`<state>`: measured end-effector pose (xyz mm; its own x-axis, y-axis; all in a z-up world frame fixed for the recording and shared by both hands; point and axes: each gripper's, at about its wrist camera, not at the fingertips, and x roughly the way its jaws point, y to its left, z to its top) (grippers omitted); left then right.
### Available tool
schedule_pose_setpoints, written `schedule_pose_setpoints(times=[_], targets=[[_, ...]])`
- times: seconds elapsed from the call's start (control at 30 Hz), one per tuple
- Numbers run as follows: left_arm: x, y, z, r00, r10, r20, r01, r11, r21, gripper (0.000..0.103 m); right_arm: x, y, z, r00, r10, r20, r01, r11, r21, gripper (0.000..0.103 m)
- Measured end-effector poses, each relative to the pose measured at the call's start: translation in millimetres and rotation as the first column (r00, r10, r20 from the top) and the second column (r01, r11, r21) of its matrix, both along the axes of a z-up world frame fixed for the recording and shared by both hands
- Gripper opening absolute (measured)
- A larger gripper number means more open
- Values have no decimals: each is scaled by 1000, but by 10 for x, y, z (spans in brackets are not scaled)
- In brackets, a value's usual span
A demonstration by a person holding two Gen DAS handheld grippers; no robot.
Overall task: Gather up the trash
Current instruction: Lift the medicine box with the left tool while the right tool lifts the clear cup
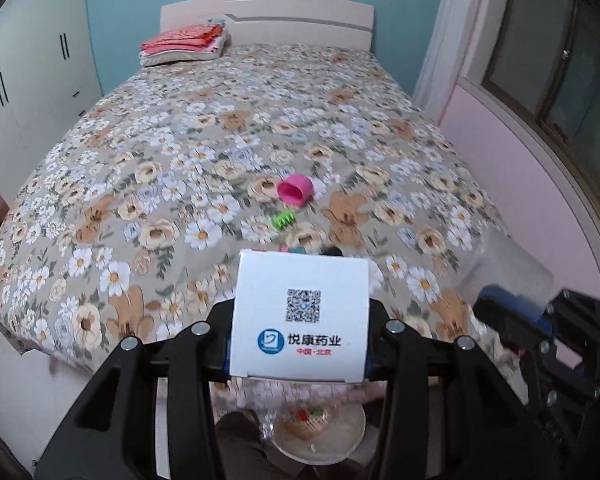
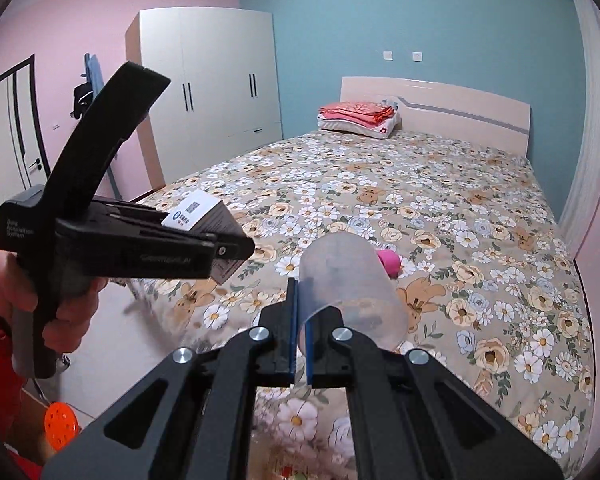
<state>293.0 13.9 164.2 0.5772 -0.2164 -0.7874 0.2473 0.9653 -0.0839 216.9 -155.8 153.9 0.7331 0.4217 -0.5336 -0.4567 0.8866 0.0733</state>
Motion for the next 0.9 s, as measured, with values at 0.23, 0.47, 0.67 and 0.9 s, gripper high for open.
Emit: schedule_pose_setpoints(times=[0.23, 0.47, 0.67, 0.9], targets=[[-560, 37, -185, 999, -35, -6, 35, 999, 16, 44, -345, -73, -204, 999, 17, -28, -17, 1000, -10, 5], [-984, 26, -578, 996, -82, -29, 83, 996, 35, 44, -585, -55, -548, 997, 29, -67, -32, 999, -43, 5], [-1256, 12, -1028, 990, -110, -88, 113, 993, 27, 44, -797, 16, -816, 994, 53, -93, -59, 996, -61, 5], [-1380, 82, -1511, 981, -114, -159, 117, 993, 10, 44, -957, 139, -1195, 985, 80, -150, -95, 991, -93, 5]])
